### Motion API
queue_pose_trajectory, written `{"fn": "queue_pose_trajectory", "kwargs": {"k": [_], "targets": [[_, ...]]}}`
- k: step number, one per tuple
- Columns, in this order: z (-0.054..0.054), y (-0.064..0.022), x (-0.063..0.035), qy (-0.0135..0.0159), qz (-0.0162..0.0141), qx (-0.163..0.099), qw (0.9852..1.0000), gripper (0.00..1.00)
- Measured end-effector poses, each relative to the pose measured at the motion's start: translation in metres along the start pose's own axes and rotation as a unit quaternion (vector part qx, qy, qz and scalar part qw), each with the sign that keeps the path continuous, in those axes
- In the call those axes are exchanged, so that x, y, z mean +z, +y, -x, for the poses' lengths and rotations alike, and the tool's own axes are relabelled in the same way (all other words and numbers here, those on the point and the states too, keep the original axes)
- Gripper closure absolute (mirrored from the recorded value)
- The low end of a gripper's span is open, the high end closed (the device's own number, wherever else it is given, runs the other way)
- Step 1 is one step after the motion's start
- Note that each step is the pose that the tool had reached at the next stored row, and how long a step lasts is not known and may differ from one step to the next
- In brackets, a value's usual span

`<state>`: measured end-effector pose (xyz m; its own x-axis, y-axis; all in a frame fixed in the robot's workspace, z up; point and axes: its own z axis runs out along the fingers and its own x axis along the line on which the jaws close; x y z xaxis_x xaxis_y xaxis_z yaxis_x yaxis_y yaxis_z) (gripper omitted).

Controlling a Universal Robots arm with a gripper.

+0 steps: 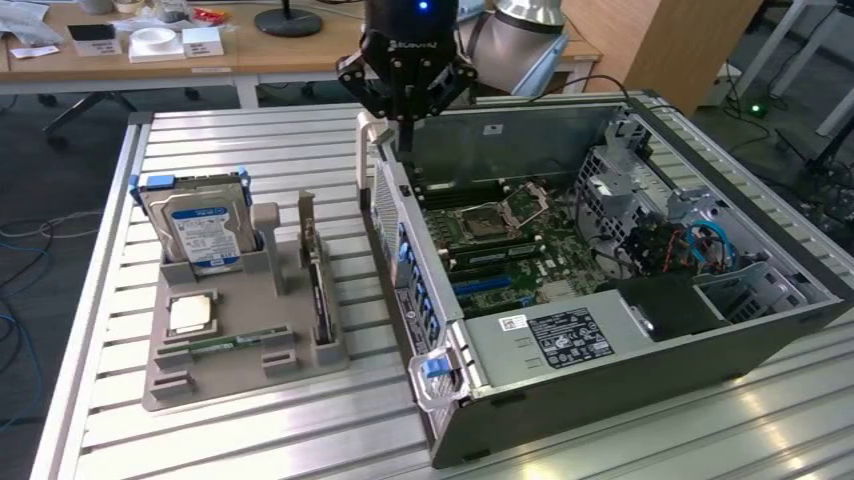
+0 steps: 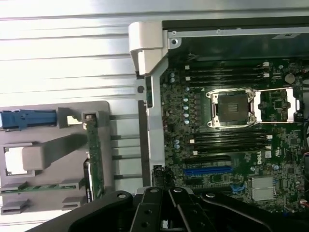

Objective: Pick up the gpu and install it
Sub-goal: 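Reach for the gpu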

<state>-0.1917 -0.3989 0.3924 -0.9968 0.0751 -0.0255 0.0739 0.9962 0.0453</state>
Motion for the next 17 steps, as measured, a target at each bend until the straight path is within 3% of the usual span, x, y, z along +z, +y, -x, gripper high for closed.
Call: {"fn": "queue_pose_trajectory", "kwargs": {"k": [17], "targets": [[-0.073,-0.0049,-0.0003,-0.0004,0.0000,0.000,1.0000,0.89]]}}
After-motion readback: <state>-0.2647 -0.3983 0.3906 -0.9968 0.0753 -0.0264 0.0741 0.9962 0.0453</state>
